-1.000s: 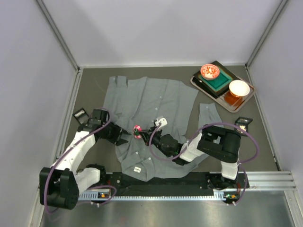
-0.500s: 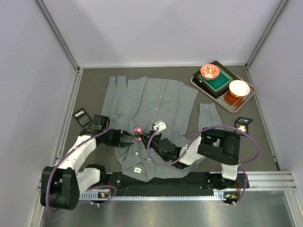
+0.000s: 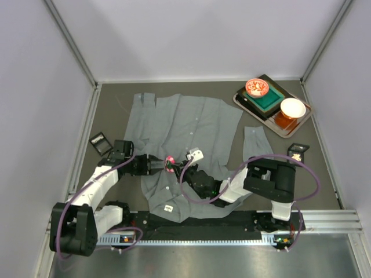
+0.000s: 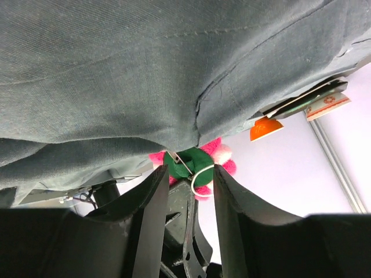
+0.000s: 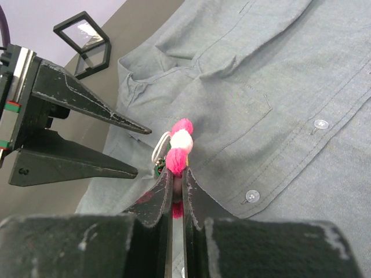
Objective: Remove the brooch from the garment
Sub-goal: Remove the brooch from the clothes.
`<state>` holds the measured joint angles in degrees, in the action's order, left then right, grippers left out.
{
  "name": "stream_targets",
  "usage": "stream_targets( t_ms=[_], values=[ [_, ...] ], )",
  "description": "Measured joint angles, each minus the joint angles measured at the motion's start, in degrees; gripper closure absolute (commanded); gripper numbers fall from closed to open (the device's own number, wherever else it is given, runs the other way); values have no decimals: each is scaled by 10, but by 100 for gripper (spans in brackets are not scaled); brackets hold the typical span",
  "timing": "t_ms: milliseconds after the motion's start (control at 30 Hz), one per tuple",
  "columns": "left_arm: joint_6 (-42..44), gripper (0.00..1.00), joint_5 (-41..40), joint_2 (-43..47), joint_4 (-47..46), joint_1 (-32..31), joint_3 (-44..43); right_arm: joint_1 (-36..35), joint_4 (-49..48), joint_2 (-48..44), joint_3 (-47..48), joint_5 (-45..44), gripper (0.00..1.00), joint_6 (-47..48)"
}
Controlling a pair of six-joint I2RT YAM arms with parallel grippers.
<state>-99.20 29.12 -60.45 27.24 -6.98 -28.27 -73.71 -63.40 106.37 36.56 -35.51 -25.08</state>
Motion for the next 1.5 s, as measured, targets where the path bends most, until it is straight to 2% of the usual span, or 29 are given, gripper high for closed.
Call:
stream_targets(
  t_ms=[467, 1067, 1200, 1400, 1500],
  values=[
    [-8, 62, -23, -10, 29, -5, -6, -4, 11, -2, 4, -9, 100, 0],
    [-38, 65, -42, -54, -10, -59, -8, -4, 31, -5, 11, -16, 100, 0],
    [-43, 70, -46, -61, -19, -63, -8, -4, 35, -6, 11, -19, 100, 0],
    [-46, 71, -53, -62, -27, -66, -8, -5, 50, -10, 11, -22, 100, -6],
    [-46, 79, -57, -66, -33, -68, -8, -10, 66, -16, 16, -29, 100, -8]
  ],
)
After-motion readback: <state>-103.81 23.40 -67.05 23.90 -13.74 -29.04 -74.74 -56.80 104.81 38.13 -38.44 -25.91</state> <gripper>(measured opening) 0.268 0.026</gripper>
